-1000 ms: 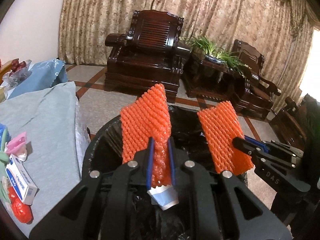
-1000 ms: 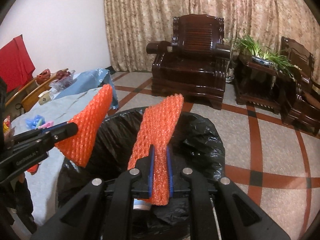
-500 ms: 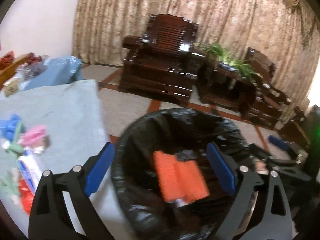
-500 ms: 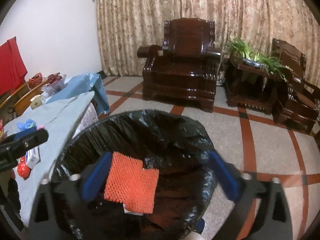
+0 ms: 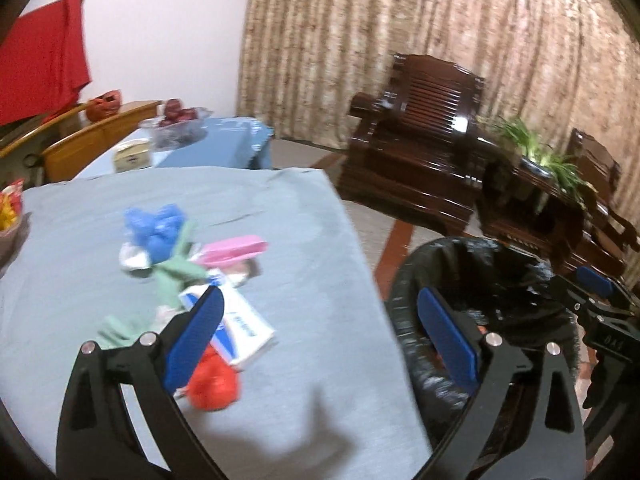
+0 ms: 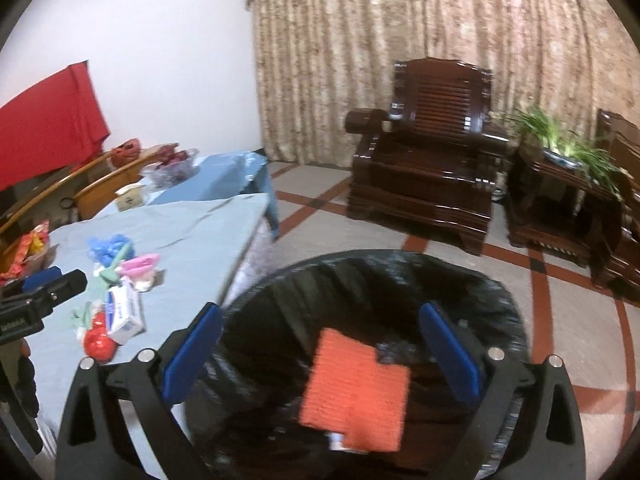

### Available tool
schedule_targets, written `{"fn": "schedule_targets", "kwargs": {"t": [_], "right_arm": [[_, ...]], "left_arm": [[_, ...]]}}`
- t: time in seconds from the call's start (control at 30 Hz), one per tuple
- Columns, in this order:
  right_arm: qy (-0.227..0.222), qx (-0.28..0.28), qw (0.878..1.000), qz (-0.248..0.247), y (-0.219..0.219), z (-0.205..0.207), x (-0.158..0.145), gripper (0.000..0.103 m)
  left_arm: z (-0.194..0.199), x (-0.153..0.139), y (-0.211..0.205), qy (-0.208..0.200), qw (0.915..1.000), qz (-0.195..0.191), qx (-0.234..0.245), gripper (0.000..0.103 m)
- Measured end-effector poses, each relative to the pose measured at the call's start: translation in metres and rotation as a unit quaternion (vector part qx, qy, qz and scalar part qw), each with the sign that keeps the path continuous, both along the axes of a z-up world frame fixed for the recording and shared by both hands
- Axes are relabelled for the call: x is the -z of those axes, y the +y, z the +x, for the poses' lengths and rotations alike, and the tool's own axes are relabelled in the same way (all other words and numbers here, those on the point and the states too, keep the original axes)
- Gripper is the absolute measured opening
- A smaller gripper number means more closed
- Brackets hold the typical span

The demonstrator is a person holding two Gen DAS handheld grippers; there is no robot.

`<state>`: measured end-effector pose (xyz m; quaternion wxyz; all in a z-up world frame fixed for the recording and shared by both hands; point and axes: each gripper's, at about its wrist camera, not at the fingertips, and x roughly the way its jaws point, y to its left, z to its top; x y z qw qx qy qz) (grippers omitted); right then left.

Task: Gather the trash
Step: 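Open both tools to drop the foam nets into the bin, then move both tools back over the remaining trash on the table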

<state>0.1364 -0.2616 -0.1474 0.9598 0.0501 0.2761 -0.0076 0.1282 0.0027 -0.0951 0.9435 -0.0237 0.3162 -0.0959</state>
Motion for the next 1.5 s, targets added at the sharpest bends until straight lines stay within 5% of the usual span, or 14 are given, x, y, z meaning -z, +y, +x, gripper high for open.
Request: {"fn": "schedule_targets", "kwargs": {"t": [0.63, 1.13, 1.5], "right_arm": [[-0.001, -0.155, 0.988, 0.002, 0.149, 0.035, 0.021, 0.093], [0.045, -0.232, 0.972, 0.016, 0.203, 0.063, 0.064, 0.05], [0.06, -0.224, 0.973, 0.018, 0.197, 0.073, 0.073, 0.049]], "left_arm": [[-0.018, 0.028, 0.138, 0.025, 0.9917, 0.03, -0.122, 0.094], [0.005, 0.074, 0.152, 0.085, 0.9877, 0.024, -0.129, 0.084], [0.019, 0.104, 0.142, 0.123, 0.9845, 0.014, -0.125, 0.084]]}}
